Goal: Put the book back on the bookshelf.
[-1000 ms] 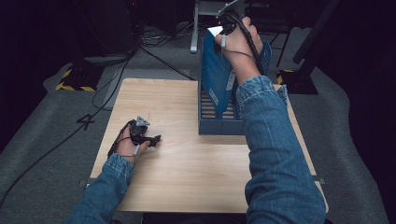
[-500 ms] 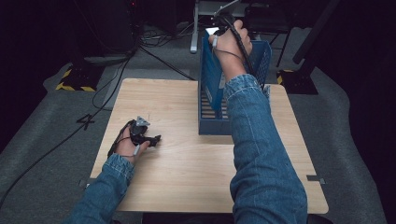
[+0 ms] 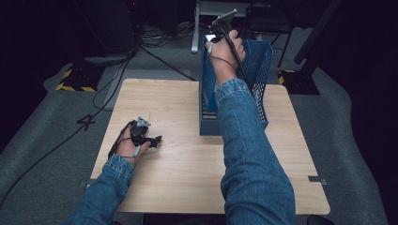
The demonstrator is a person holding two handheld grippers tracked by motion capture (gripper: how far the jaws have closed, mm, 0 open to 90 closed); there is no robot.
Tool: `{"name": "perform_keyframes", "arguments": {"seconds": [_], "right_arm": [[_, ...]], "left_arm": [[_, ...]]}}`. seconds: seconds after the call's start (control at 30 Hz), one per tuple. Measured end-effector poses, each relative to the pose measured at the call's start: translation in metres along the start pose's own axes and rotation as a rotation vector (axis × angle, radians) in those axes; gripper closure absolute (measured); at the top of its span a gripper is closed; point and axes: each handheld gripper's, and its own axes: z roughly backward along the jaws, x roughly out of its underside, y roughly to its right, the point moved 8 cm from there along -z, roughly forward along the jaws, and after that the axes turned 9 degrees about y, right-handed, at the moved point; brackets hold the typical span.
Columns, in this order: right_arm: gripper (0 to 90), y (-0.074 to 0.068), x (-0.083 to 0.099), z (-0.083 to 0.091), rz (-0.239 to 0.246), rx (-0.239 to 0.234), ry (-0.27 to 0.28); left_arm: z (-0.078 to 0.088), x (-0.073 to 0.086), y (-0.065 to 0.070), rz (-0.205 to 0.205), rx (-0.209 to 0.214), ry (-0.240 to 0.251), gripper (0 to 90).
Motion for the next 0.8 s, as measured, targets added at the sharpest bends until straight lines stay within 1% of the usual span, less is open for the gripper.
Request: {"name": "perform_keyframes", "arguments": {"seconds": [0.17,0.43,0.6,0.67,0.8], "right_arm": [[60.3,-0.002,0.005,-0.012,0.009,0.007,-0.007],[60.1,-0.001,0.015,-0.03,-0.032,0.017,-0.024],[60.1,-0.004,0.021,-0.04,-0.021,0.027,-0.036],[60.0,-0.004,0.021,-0.042,-0.032,0.024,-0.026],[60.0,-0.003,0.02,-0.042,-0.038,0.025,-0.03]], "left_arm": [[0.0,0.0,0.0,0.0,0.0,0.0,22.5],[0.0,0.0,0.0,0.001,0.0,0.0,22.5],[0.0,0.0,0.0,0.001,0.0,0.0,22.5],[0.0,0.0,0.0,0.001,0.0,0.0,22.5],[0.0,0.0,0.0,0.001,0.0,-0.001,22.5]]}}
